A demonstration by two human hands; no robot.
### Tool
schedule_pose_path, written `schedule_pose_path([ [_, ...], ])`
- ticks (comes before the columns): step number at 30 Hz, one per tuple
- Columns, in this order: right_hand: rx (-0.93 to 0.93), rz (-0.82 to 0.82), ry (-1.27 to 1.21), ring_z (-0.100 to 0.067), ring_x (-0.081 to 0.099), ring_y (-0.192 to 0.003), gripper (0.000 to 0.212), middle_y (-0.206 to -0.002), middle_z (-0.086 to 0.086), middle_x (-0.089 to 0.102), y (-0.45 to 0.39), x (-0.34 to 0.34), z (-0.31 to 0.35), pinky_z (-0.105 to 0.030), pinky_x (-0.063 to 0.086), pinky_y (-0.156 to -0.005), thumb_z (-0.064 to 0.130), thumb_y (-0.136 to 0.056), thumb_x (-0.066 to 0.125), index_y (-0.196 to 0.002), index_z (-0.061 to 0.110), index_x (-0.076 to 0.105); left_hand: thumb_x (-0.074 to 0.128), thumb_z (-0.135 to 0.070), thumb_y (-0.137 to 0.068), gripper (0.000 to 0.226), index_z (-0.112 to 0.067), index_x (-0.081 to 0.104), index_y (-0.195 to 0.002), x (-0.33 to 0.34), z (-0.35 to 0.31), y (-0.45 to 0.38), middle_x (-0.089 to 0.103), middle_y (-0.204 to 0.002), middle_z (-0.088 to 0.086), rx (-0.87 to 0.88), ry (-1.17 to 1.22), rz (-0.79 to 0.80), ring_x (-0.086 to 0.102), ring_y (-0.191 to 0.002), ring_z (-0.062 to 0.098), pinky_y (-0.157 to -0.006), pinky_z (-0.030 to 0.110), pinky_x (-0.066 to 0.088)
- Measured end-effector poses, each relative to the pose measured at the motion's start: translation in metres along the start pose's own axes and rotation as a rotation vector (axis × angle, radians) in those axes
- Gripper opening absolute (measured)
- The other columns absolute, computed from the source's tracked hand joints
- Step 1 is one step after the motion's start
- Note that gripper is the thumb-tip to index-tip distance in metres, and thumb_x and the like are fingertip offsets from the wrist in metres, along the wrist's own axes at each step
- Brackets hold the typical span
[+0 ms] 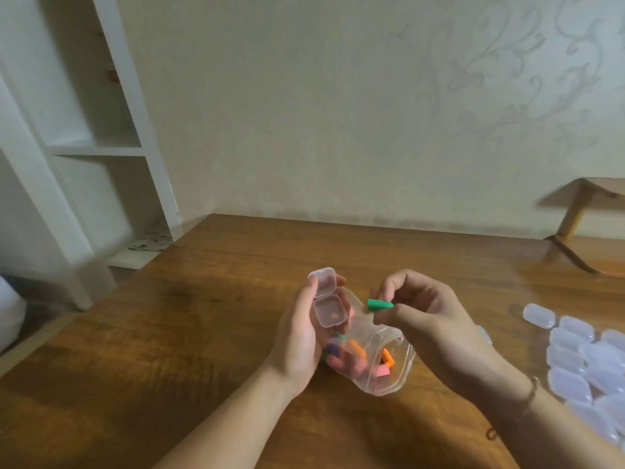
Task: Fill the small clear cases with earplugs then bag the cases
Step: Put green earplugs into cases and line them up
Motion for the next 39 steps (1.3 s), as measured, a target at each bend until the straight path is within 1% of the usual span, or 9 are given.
schedule_pose_path([
  [3,-0.05,-0.074,0.079,-0.022,0.068,-0.074,0.021,-0.08,-0.017,0.07,-0.009,0.005,0.009,-0.025,0.054,-0.064,-0.016,-0.077,0.064,-0.077,0.004,0.06,0.044,-0.057,-0.093,0.046,-0.019,0.065,-0.11,-0.001,0.002,-0.001,0.072,-0.105,0.006,-0.045,0.089,-0.01,0.068,-0.105,0.022,-0.089,0.036,0.051],
  [6,-0.069,-0.122,0.207,-0.012,0.063,-0.061,0.009,-0.07,-0.006,0.07,-0.015,0.013,0.011,-0.02,0.049,-0.057,0.001,-0.085,0.067,-0.08,0.008,0.064,0.04,-0.051,-0.099,0.046,-0.015,0.063,-0.112,-0.003,0.004,-0.003,0.07,-0.109,0.013,-0.07,0.171,-0.004,0.065,-0.106,0.028,-0.094,0.042,0.05],
  [8,-0.102,-0.152,0.506,-0.003,0.061,-0.064,0.006,-0.073,0.004,0.069,-0.018,0.017,0.009,-0.018,0.05,-0.058,0.017,-0.086,0.07,-0.087,0.022,0.071,0.035,-0.049,-0.1,0.046,-0.015,0.063,-0.113,-0.003,0.004,-0.004,0.069,-0.111,0.014,-0.076,0.178,0.008,0.065,-0.107,0.028,-0.094,0.042,0.05],
  [14,-0.205,-0.175,0.951,-0.002,0.058,-0.09,0.022,-0.106,0.018,0.059,-0.014,0.039,-0.002,-0.018,0.053,-0.072,0.03,-0.09,0.065,-0.11,0.036,0.072,0.039,-0.062,-0.089,0.056,-0.026,0.058,-0.127,0.0,0.004,-0.003,0.068,-0.124,0.006,-0.048,0.07,0.029,0.062,-0.121,0.023,-0.108,0.047,0.045],
  [18,-0.281,-0.28,0.989,-0.005,0.063,-0.085,0.035,-0.098,0.017,0.068,-0.01,0.042,0.0,-0.024,0.056,-0.068,0.031,-0.084,0.073,-0.118,0.035,0.065,0.034,-0.06,-0.094,0.056,-0.023,0.06,-0.127,0.004,0.003,-0.002,0.068,-0.125,0.005,-0.054,0.068,0.073,0.062,-0.121,0.02,-0.105,0.04,0.047],
  [25,-0.394,-0.311,1.134,-0.006,0.055,-0.067,0.013,-0.076,0.018,0.067,-0.007,0.044,0.002,-0.023,0.05,-0.051,0.042,-0.075,0.072,-0.082,0.032,0.069,0.03,-0.043,-0.106,0.043,-0.015,0.055,-0.127,0.003,0.003,-0.002,0.071,-0.102,0.006,-0.078,0.113,0.058,0.066,-0.108,0.023,-0.092,0.037,0.051],
  [32,-0.421,-0.242,0.94,-0.002,0.056,-0.086,0.027,-0.097,0.016,0.063,-0.005,0.031,0.021,-0.017,0.049,-0.068,0.049,-0.085,0.058,-0.097,0.029,0.071,0.034,-0.047,-0.102,0.045,-0.017,0.064,-0.115,0.001,0.002,-0.002,0.071,-0.102,0.008,-0.08,0.176,0.043,0.068,-0.097,0.022,-0.083,0.036,0.052],
  [36,-0.349,-0.408,0.817,0.0,0.054,-0.083,0.007,-0.093,0.02,0.058,0.004,-0.019,0.049,-0.013,0.041,-0.063,0.038,-0.083,0.064,-0.081,0.032,0.065,0.036,-0.05,-0.099,0.044,-0.019,0.062,-0.116,-0.007,0.005,-0.004,0.07,-0.101,0.003,-0.097,0.188,-0.047,0.068,-0.098,0.018,-0.079,0.03,0.054],
  [39,-0.182,-0.27,1.075,-0.007,0.051,-0.102,0.014,-0.105,0.02,0.057,0.009,-0.04,0.029,-0.019,0.039,-0.071,0.033,-0.079,0.066,-0.065,0.035,0.065,0.036,-0.045,-0.102,0.04,-0.017,0.061,-0.115,-0.012,0.005,-0.006,0.064,-0.104,0.006,-0.112,0.198,-0.124,0.066,-0.094,0.017,-0.067,0.023,0.055],
])
Point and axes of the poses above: each hand's wrist, its own y-axis away from the middle knuckle, its own x-axis out of the palm, z = x × y, the point moved 8 cm from there along -y, towards the middle knuckle
